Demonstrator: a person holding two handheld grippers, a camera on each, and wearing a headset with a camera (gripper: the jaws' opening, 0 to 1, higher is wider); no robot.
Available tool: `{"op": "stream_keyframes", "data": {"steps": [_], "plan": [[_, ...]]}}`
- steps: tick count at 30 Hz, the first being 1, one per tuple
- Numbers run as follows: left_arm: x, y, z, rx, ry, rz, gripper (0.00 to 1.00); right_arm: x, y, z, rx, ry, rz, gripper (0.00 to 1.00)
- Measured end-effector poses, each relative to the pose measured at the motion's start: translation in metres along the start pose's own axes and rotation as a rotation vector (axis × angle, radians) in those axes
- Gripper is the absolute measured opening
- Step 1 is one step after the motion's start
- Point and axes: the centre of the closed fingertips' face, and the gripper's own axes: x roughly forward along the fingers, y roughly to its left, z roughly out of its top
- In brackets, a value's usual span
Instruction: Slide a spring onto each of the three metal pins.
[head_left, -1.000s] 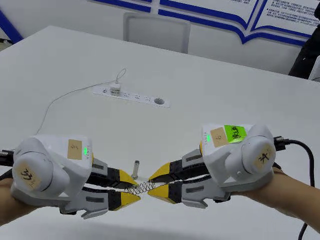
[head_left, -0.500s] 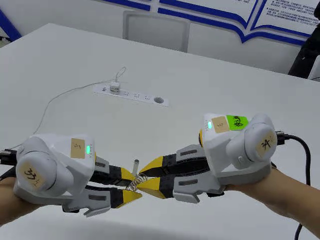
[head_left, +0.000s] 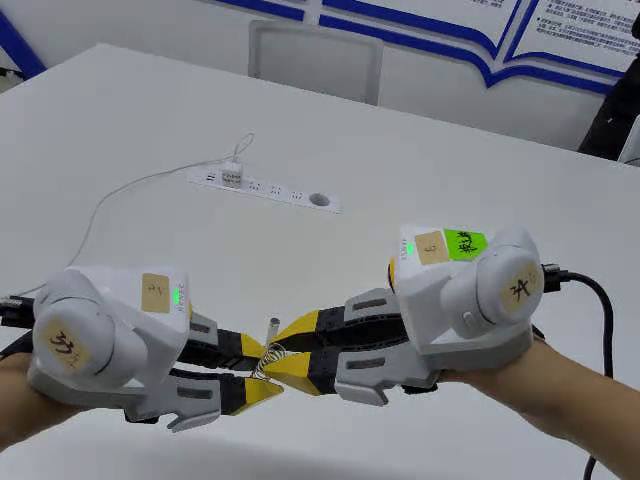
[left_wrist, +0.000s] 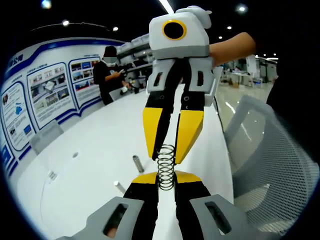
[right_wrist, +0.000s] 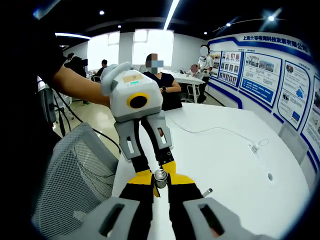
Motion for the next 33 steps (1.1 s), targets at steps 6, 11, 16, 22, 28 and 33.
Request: {"op": "stream_keyframes", "data": {"steps": [6,11,16,22,28,33], "plan": [[-0.003,0.006,-0.004,-0.03,0.007,0.02,0.12,-0.001,-0.006,0.003,0.03,-0.015,-0.02,0.1],[-0.007,0.013,-0.011,-0.062,0.01,0.055,0.23,0.0,-0.011,-0.001,0.04,0.003,-0.028,0.1],[-0.011,0.022,-0.02,-0.08,0.031,0.098,0.36,0.001,-0.018,0.003,0.064,-0.015,-0.035,0.1],[-0.018,0.032,-0.023,-0.092,0.037,0.133,0.48,0.004,-0.031,-0.001,0.063,0.01,-0.053,0.1],[-0.022,0.041,-0.027,-0.121,0.031,0.165,0.56,0.005,-0.044,-0.007,0.066,0.036,-0.08,0.11],[-0.023,0.043,-0.03,-0.133,0.039,0.176,0.63,0.005,-0.063,-0.014,0.098,0.049,-0.13,0.11]]}}
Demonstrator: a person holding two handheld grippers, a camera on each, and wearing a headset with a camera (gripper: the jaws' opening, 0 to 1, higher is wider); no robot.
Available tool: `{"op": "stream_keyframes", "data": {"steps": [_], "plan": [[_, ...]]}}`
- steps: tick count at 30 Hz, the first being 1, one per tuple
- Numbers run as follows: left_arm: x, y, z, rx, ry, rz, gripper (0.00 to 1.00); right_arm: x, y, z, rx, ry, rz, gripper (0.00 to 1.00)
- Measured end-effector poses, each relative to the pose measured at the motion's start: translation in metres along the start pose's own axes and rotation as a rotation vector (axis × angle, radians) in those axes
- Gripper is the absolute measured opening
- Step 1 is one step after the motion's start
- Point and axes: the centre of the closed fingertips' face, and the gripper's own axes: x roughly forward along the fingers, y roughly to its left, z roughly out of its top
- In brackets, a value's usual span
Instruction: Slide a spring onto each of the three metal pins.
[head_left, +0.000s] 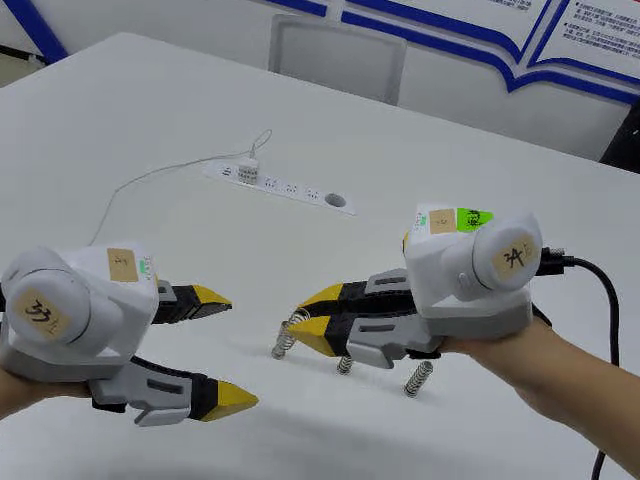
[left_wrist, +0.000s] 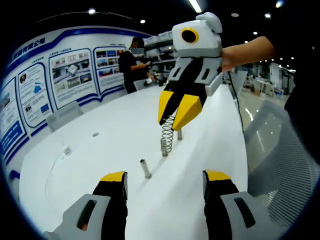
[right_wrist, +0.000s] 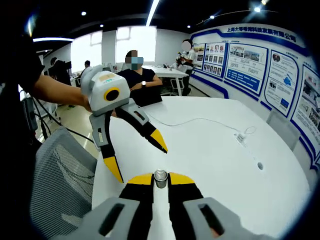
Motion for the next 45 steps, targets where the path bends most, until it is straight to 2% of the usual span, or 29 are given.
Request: {"op": "stream_keyframes", "data": {"steps": [7,11,13,16,19,20,21,22,23,28,32,36,41,43,45], "plan": [[0.001,-0.001,-0.015,-0.029,0.033,-0.008,0.72,0.005,-0.025,-0.009,0.004,0.035,-0.066,0.11],[0.0,0.0,-0.02,-0.105,0.017,-0.009,0.77,0.009,-0.036,-0.015,0.004,0.057,-0.096,0.11],[0.0,0.001,-0.025,-0.111,0.026,-0.008,0.84,0.01,-0.039,-0.016,0.004,0.061,-0.103,0.11],[-0.003,0.004,-0.033,-0.116,0.047,0.004,0.88,0.013,-0.043,-0.017,0.001,0.062,-0.109,0.11],[-0.004,0.009,-0.036,-0.137,0.043,0.028,0.93,0.018,-0.045,-0.018,0.006,0.064,-0.112,0.11],[-0.004,0.011,-0.036,-0.145,0.042,0.042,0.97,0.019,-0.046,-0.019,0.008,0.063,-0.112,0.11],[-0.005,0.018,-0.039,-0.153,0.053,0.085,1.0,0.021,-0.047,-0.019,0.013,0.062,-0.111,0.11],[-0.004,0.015,-0.038,-0.159,0.047,0.063,1.0,0.023,-0.047,-0.019,0.017,0.061,-0.112,0.11],[-0.006,0.022,-0.041,-0.159,0.058,0.097,1.0,0.025,-0.048,-0.019,0.022,0.061,-0.11,0.11],[-0.006,0.024,-0.044,-0.17,0.06,0.104,1.0,0.035,-0.05,-0.024,0.031,0.073,-0.105,0.11],[-0.007,0.025,-0.046,-0.174,0.061,0.107,1.0,0.04,-0.053,-0.028,0.072,0.076,-0.105,0.11],[-0.008,0.029,-0.04,-0.205,0.003,0.127,1.0,0.044,-0.055,-0.034,0.088,0.092,-0.103,0.11],[-0.007,0.029,-0.044,-0.203,0.019,0.124,1.0,0.048,-0.056,-0.038,0.1,0.098,-0.102,0.11],[-0.006,0.028,-0.044,-0.207,0.014,0.122,1.0,0.05,-0.055,-0.037,0.144,0.086,-0.096,0.11],[-0.006,0.028,-0.043,-0.213,0.006,0.123,1.0,0.05,-0.056,-0.036,0.129,0.086,-0.099,0.11]]}}
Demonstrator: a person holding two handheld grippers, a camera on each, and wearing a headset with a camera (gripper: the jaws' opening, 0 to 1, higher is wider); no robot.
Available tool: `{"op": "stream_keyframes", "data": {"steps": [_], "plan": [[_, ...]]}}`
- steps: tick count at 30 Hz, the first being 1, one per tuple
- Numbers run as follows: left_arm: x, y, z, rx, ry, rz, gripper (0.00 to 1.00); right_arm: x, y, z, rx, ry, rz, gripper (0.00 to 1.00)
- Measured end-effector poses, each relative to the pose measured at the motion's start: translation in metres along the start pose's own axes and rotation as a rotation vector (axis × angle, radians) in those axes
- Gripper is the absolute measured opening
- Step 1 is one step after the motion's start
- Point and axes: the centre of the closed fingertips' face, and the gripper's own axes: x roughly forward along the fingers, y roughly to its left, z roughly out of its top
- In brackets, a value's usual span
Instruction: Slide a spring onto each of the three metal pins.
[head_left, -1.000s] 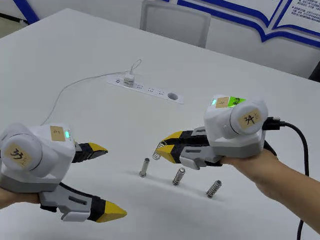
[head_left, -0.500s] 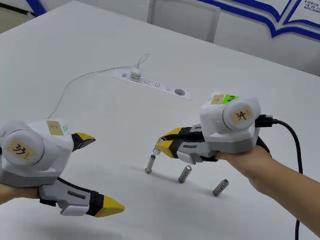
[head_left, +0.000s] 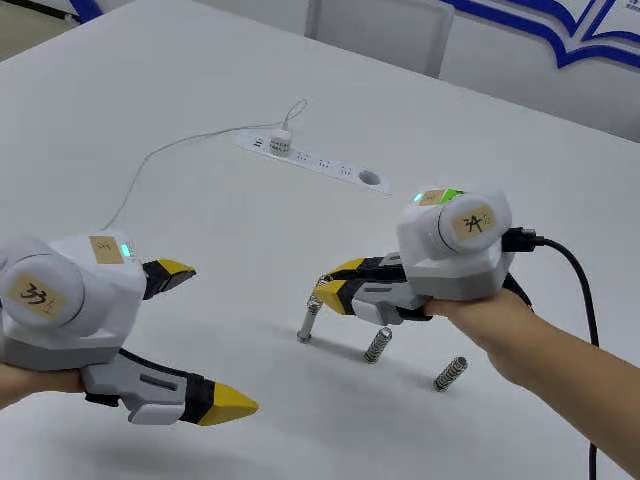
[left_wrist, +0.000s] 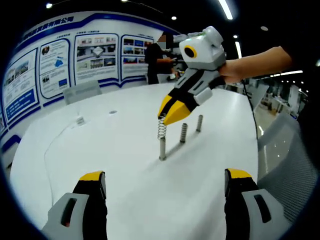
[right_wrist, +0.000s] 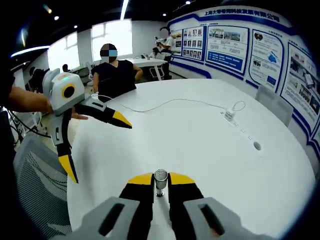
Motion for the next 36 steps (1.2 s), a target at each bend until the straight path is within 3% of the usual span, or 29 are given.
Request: {"op": "stream_keyframes", "data": {"steps": [16,28,36], "plan": [[0.003,-0.004,0.003,-0.013,-0.015,-0.015,1.0,-0.001,0.005,-0.007,0.001,0.028,0.009,0.11],[0.001,-0.007,0.002,-0.009,-0.006,-0.019,0.99,0.021,0.004,-0.025,0.01,0.078,0.001,0.11],[-0.002,-0.005,-0.003,-0.014,0.011,-0.014,0.98,0.023,0.006,-0.035,0.022,0.087,0.023,0.11]]}}
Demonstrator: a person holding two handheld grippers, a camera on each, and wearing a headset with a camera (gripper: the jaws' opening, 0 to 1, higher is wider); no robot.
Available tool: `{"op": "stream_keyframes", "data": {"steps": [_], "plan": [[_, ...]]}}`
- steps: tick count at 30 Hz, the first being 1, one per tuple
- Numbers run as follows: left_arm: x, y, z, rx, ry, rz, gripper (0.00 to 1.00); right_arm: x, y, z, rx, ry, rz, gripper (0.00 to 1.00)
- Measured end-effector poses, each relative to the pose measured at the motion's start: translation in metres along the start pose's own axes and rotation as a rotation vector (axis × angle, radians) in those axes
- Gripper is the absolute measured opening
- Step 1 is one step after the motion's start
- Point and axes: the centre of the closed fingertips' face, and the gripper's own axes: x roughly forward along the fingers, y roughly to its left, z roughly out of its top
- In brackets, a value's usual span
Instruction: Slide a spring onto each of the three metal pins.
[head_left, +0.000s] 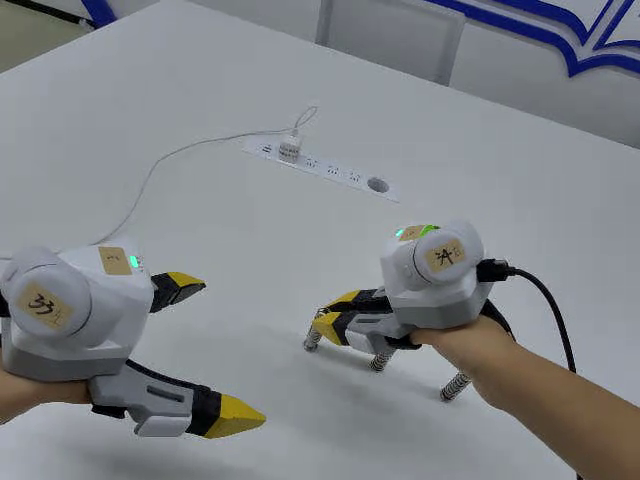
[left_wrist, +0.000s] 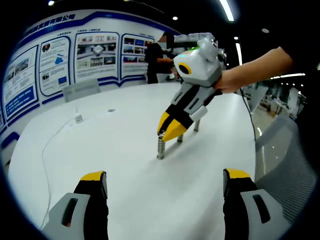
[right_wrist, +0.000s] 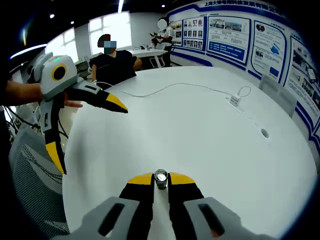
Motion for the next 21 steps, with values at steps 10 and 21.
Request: {"op": "stream_keyframes", "data": {"steps": [10,21], "plan": [[0.004,-0.004,0.001,0.006,0.004,-0.017,0.97,0.006,0.004,-0.01,0.001,0.025,0.011,0.11],[0.004,-0.005,-0.002,0.012,0.014,-0.022,0.96,0.007,0.006,-0.012,-0.008,0.018,0.008,0.12]]}}
